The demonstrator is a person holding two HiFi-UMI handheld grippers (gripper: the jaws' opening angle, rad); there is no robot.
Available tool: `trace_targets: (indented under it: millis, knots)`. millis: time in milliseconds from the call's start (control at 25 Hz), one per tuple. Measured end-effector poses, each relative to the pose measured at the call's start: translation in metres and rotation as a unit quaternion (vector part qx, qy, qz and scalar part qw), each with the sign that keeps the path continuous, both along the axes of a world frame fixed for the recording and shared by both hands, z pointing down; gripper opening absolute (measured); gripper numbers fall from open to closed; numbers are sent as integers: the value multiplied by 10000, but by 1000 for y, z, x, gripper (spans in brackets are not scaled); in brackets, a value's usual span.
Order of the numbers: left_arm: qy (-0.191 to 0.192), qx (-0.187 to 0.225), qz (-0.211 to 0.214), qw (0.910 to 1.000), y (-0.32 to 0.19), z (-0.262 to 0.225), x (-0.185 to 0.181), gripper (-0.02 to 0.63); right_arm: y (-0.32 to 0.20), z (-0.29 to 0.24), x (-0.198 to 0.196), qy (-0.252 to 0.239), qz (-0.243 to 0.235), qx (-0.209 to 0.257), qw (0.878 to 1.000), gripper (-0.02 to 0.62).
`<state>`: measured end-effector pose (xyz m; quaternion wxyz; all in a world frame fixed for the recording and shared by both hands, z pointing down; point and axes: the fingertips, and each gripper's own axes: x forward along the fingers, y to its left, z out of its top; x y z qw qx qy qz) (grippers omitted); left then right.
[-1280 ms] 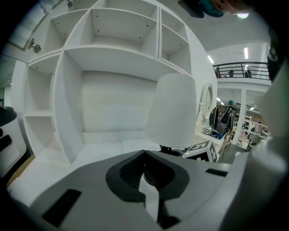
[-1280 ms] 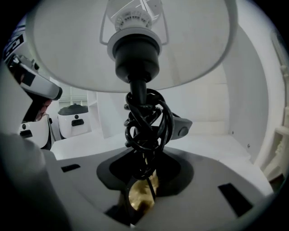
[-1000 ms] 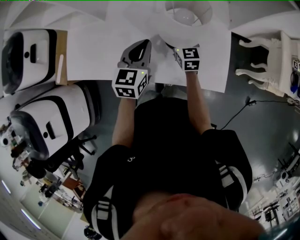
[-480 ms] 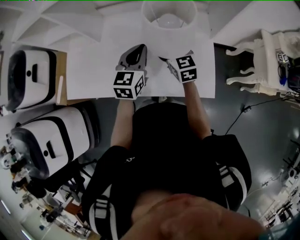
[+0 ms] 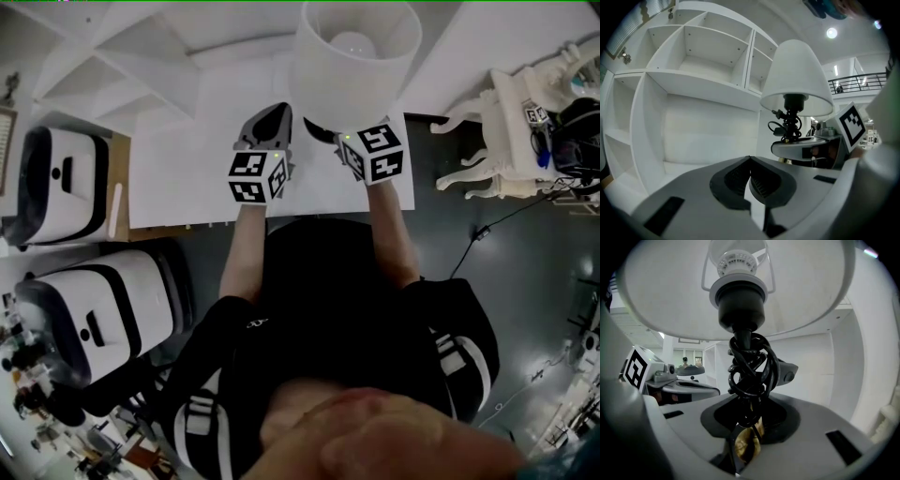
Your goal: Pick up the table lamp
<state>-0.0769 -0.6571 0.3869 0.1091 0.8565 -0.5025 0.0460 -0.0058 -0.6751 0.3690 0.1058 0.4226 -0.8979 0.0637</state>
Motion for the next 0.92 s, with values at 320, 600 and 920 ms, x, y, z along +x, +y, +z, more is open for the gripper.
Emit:
trace_targets:
  millis: [320,600,920]
  knots:
    - [151,21,-213,9997,14,11,-1,9,16,3,6,43,113,101,9999,110]
    - [71,56,-322,9994,23,5,-11,9,25,6,4,-62,181,31,9998,110]
    - [54,-1,-282,9996,30,11,-13,9,32,7,1,-97,177,51,9998,110]
